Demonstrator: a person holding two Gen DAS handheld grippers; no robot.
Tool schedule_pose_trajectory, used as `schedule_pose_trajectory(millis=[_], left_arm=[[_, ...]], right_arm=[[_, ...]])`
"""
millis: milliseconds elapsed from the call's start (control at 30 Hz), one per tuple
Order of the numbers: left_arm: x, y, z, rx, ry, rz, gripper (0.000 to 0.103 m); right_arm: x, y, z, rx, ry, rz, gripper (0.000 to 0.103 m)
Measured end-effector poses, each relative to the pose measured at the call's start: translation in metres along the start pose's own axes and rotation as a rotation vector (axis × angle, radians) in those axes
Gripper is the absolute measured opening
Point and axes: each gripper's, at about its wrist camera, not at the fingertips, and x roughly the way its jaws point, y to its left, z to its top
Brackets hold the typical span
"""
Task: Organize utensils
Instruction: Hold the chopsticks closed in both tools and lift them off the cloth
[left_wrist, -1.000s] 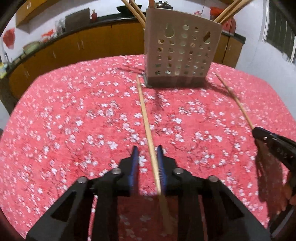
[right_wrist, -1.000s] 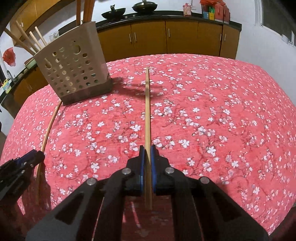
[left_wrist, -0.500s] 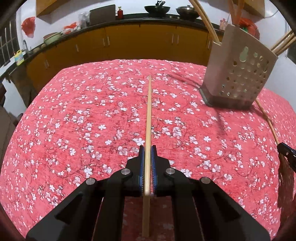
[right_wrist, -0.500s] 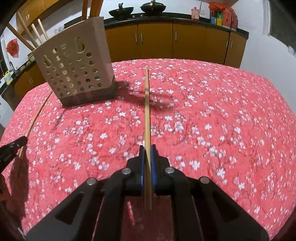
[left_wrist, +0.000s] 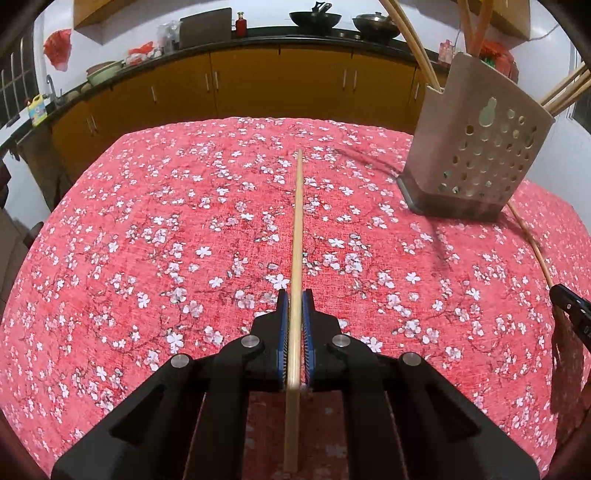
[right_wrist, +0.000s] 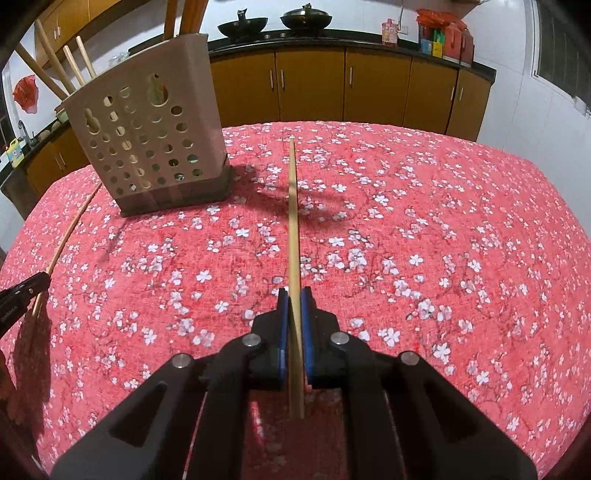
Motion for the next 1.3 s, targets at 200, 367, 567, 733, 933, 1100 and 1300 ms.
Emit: schedule_pose_trajectory(millis=[200, 367, 567, 733, 933, 1100, 1300], left_arm=[[0.001, -0.001, 0.000, -0.001, 0.000, 0.000, 0.009], [0.001, -0.001, 0.000, -0.001, 0.000, 0.000, 0.010], [0.001, -0.001, 0.001, -0.001, 0.000, 0.000, 0.010], [0.002, -0.001, 0.001, -0.002, 0.000, 0.000, 0.010], [-0.004, -0.001, -0.005, 0.000, 0.001, -0.010, 0.010], [-0.009, -0.002, -0.009, -0.002, -0.001, -0.021, 0.009], [-0.016, -0.002, -0.010, 0.026, 0.004, -0.025, 0.007]], right_arm=[[0.000, 0.000, 0.000, 0.001, 0.000, 0.001, 0.009], [0.000, 0.001, 0.000, 0.001, -0.001, 0.001, 0.009], [-0.001, 0.000, 0.000, 0.002, 0.000, 0.001, 0.009], [-0.001, 0.000, 0.001, 0.002, 0.000, 0.001, 0.009], [-0.005, -0.002, -0.002, 0.016, 0.002, 0.014, 0.009], [-0.006, -0.005, -0.003, 0.033, 0.001, 0.031, 0.009], [-0.021, -0.008, -0.005, 0.042, -0.040, 0.045, 0.008]])
